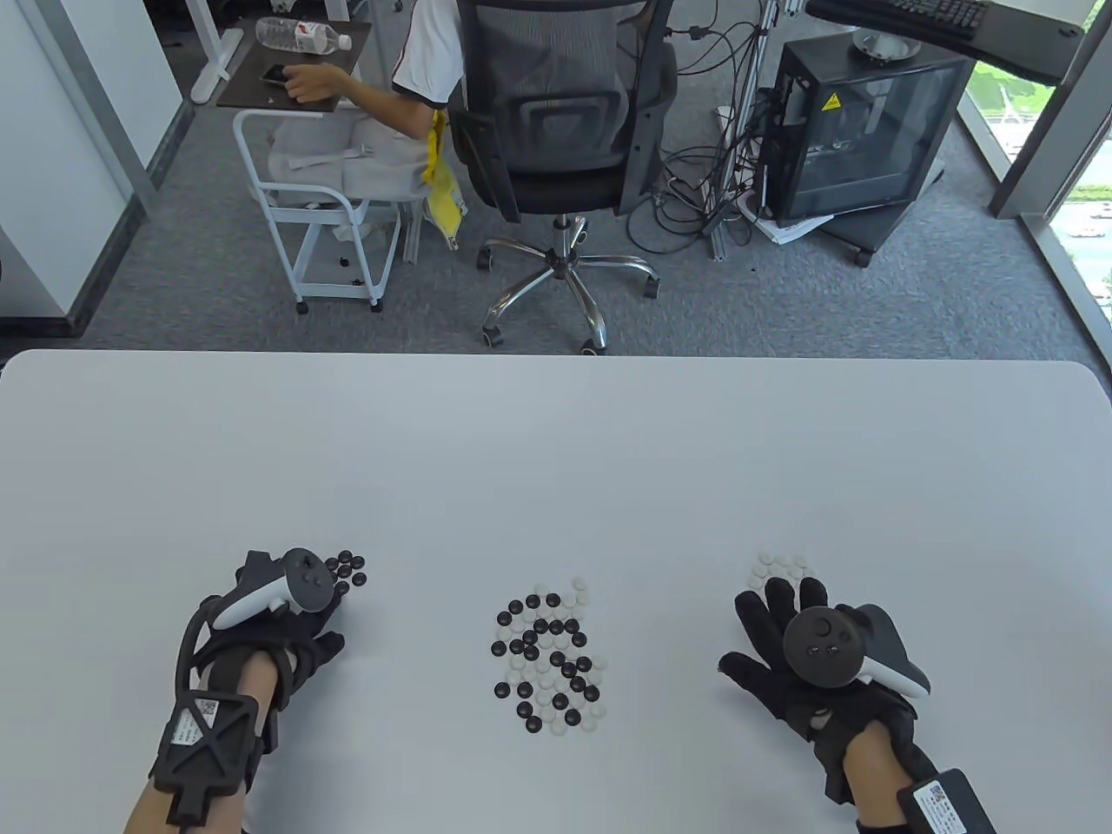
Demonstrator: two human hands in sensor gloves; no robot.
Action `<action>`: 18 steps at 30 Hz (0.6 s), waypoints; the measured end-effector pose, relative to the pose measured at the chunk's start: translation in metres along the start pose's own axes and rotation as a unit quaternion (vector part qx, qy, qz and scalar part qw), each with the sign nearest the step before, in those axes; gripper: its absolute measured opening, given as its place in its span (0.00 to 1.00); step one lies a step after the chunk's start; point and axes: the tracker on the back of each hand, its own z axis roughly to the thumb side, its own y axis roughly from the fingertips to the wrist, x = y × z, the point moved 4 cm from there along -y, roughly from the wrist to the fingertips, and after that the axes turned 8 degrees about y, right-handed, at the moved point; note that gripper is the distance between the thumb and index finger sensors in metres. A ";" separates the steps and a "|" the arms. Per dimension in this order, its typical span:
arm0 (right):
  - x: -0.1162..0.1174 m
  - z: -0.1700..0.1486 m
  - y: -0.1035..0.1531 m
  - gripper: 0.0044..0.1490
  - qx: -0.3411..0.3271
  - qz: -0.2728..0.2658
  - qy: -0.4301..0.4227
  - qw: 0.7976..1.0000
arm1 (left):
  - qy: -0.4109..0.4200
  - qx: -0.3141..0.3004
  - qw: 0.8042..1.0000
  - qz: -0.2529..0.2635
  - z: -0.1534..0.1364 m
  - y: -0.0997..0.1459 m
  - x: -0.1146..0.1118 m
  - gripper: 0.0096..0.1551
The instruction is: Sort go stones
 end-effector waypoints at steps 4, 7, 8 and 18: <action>-0.001 -0.001 0.000 0.56 0.000 -0.002 -0.001 1.000 | 0.008 -0.020 0.999 0.025 0.010 0.007 0.011 0.42; -0.001 -0.001 0.000 0.56 0.001 -0.003 -0.001 1.000 | 0.013 -0.062 0.997 0.052 0.031 0.026 0.025 0.42; -0.001 -0.002 0.000 0.56 0.002 -0.003 -0.001 1.000 | 0.013 -0.077 0.996 0.053 0.040 0.032 0.028 0.42; 0.000 -0.001 0.000 0.56 -0.002 -0.001 0.001 1.000 | -0.070 -0.225 0.972 -0.001 0.149 0.063 0.002 0.37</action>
